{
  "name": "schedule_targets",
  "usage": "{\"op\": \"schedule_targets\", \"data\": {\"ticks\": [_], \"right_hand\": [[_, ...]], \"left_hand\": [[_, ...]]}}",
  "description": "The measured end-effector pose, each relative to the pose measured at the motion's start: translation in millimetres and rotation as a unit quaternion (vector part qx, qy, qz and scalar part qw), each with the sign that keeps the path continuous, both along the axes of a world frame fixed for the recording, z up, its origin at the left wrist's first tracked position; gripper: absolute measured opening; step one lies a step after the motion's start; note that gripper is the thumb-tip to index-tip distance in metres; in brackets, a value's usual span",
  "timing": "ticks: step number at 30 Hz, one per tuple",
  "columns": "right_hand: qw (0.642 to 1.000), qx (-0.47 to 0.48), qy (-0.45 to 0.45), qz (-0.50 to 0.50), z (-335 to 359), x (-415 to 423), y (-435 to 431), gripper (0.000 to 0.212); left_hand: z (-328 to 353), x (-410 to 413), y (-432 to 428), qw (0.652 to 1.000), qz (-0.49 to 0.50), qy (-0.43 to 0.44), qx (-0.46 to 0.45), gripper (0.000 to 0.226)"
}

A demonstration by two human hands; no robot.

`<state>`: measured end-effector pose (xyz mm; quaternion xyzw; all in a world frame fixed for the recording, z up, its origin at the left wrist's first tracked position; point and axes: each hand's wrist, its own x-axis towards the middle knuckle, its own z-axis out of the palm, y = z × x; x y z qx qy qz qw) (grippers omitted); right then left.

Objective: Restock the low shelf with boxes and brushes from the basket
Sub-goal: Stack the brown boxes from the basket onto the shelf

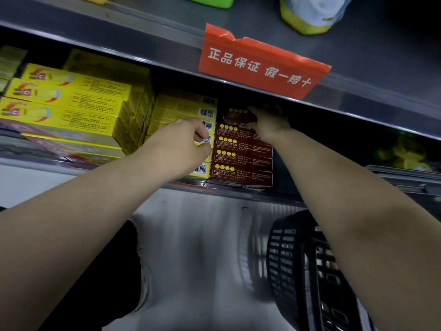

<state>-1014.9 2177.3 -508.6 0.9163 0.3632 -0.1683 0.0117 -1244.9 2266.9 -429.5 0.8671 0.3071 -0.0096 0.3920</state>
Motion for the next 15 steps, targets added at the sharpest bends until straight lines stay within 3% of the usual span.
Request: {"op": "schedule_targets", "data": {"ticks": [4,10,15], "right_hand": [[0.995,-0.047,0.086,0.001,-22.9,-0.7,10.4,0.053],[0.995,-0.067,0.065,-0.041,-25.0,3.2,5.1,0.065],[0.986,-0.091,0.134,-0.026,-4.3,-1.1,-5.9,0.067]], "left_hand": [[-2.0,2.0,-1.6,1.000,-0.007,0.008,0.015,0.022],[-1.0,4.4,-5.5,0.999,-0.023,0.015,0.032,0.023],[5.2,8.7,-18.2,0.999,-0.046,-0.001,0.025,0.021]]}}
